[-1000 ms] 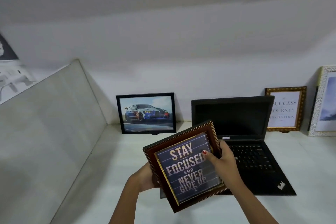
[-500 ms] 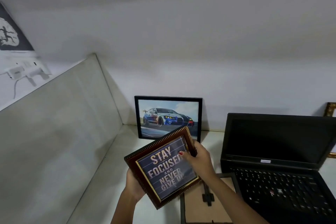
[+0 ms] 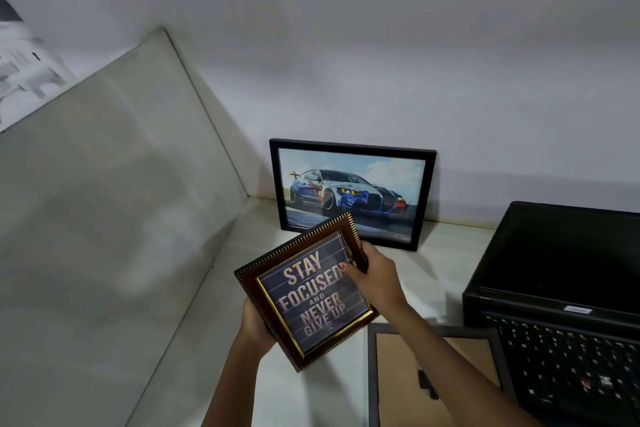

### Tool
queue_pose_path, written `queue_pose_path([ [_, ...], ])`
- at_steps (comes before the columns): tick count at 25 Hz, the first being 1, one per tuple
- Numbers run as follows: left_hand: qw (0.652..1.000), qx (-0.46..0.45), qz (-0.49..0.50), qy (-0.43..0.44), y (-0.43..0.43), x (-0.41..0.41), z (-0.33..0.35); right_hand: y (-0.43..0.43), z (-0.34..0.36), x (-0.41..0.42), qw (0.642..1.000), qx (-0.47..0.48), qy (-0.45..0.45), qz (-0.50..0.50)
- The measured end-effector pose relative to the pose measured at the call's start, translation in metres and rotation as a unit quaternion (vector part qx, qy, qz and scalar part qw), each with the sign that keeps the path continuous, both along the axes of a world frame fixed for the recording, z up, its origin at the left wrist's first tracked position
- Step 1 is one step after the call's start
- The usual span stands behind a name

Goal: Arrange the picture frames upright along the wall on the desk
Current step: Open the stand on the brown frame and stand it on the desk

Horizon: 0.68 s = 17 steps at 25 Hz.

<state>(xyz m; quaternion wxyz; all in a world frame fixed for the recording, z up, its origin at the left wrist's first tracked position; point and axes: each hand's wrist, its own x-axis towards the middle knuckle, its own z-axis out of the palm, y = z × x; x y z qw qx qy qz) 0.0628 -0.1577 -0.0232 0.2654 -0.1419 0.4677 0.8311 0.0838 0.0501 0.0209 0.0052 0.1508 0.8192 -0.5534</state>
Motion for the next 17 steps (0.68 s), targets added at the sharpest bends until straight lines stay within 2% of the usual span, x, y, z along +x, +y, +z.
queue_pose_path([
  [4,0.999,-0.028,0.028,-0.001,-0.004,0.014,0.009,-0.014,-0.002,0.005,0.999,0.024,-0.017,0.019],
  [7,0.992,-0.069,0.095,-0.039,-0.007,0.015,0.011,-0.021,-0.006,0.005,0.999,0.031,-0.024,0.025],
  [11,0.967,-0.101,0.216,-0.087,-0.011,0.032,0.009,-0.023,-0.006,0.022,0.998,0.024,-0.042,0.033],
  [14,0.93,-0.169,0.31,-0.1,-0.004,0.042,0.011,-0.012,-0.008,0.038,1.0,0.006,0.023,-0.005],
  [15,0.917,-0.201,0.331,-0.098,-0.003,0.049,0.011,-0.003,-0.011,0.046,0.999,0.031,0.038,-0.004],
  [17,0.905,-0.237,0.338,-0.103,-0.001,0.064,0.004,0.021,-0.023,0.065,0.988,0.151,-0.005,0.043],
])
